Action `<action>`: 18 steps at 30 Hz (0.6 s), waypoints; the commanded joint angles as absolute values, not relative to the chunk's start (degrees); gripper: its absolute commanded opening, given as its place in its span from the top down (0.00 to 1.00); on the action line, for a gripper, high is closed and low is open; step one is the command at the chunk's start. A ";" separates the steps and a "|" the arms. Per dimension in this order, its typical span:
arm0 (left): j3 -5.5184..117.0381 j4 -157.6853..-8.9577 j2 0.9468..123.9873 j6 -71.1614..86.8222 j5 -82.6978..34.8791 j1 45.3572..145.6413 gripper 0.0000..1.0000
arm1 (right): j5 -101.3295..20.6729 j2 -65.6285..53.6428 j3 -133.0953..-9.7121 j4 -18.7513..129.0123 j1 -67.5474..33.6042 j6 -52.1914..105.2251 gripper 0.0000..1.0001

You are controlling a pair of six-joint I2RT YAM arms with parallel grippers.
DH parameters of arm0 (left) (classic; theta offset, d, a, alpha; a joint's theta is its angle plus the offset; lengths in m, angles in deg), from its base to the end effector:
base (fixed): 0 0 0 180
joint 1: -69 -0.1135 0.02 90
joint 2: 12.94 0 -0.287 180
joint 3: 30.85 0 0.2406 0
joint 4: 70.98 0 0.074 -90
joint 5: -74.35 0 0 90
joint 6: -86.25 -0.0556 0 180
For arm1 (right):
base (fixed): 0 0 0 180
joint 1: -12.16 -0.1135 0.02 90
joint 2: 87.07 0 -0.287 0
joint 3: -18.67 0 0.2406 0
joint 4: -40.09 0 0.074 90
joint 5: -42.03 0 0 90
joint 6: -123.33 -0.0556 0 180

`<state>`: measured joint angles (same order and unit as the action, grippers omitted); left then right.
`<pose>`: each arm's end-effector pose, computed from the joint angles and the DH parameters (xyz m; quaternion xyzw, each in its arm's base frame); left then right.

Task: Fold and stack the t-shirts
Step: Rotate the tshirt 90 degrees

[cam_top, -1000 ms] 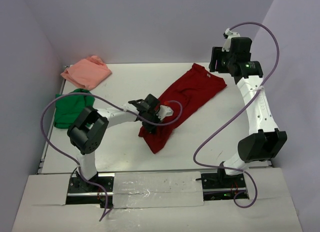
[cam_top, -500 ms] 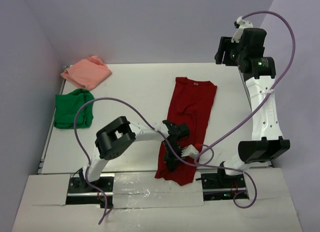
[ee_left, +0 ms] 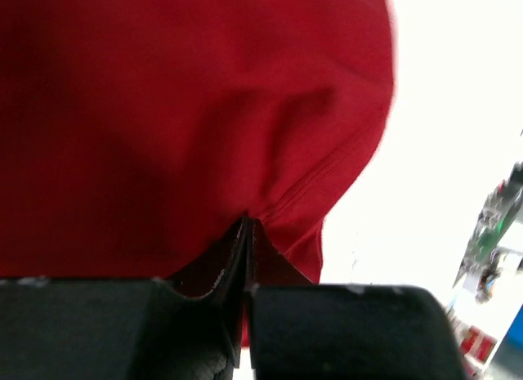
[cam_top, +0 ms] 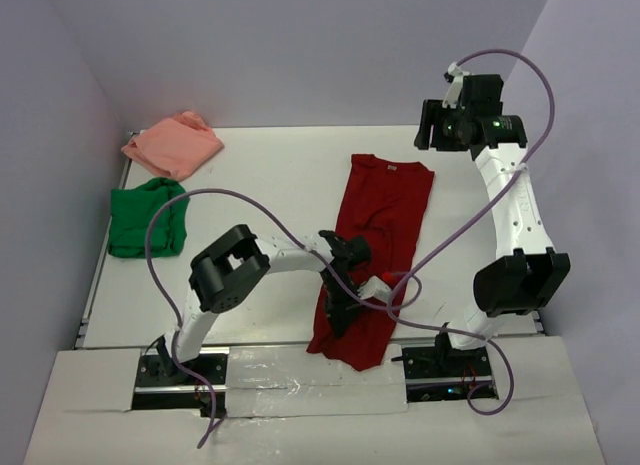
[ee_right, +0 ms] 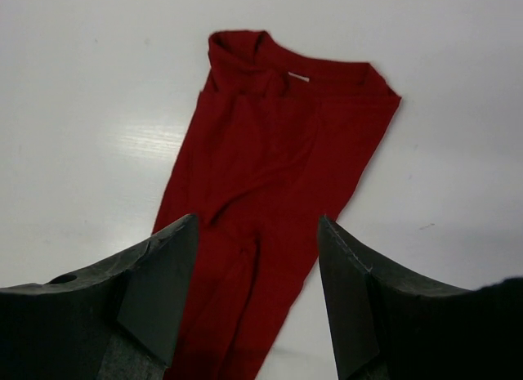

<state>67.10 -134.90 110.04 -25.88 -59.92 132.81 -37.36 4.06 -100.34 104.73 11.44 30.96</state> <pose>0.1401 -0.3728 0.1387 -0.6339 -0.6754 0.3551 0.1261 0.3412 0.0145 0.4360 -0.0286 0.8907 0.0947 0.4438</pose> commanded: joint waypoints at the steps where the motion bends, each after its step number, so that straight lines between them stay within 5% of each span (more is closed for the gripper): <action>1: 67.61 -128.01 103.89 -18.02 -54.97 125.98 0.89 | -36.72 5.38 -96.25 102.44 11.28 32.62 0.33; 8: 67.53 -115.50 95.36 -11.58 -47.47 119.28 0.41 | -38.48 6.09 -87.09 96.90 8.55 35.09 0.36; 13: 69.02 -114.69 91.48 -9.47 -45.62 117.96 0.30 | -39.18 8.72 -83.58 94.35 7.59 35.00 0.47; 16: 68.07 -113.21 89.03 -7.19 -44.92 116.03 0.29 | -39.00 11.00 -82.61 93.12 7.06 34.74 0.73; 17: 67.10 -111.72 87.97 -6.22 -43.96 115.41 0.29 | -39.00 11.80 -82.69 93.03 6.97 34.74 1.00; 18: 65.78 -107.44 86.74 -4.64 -41.95 114.45 0.29 | -39.00 12.67 -82.52 92.77 6.88 34.91 1.00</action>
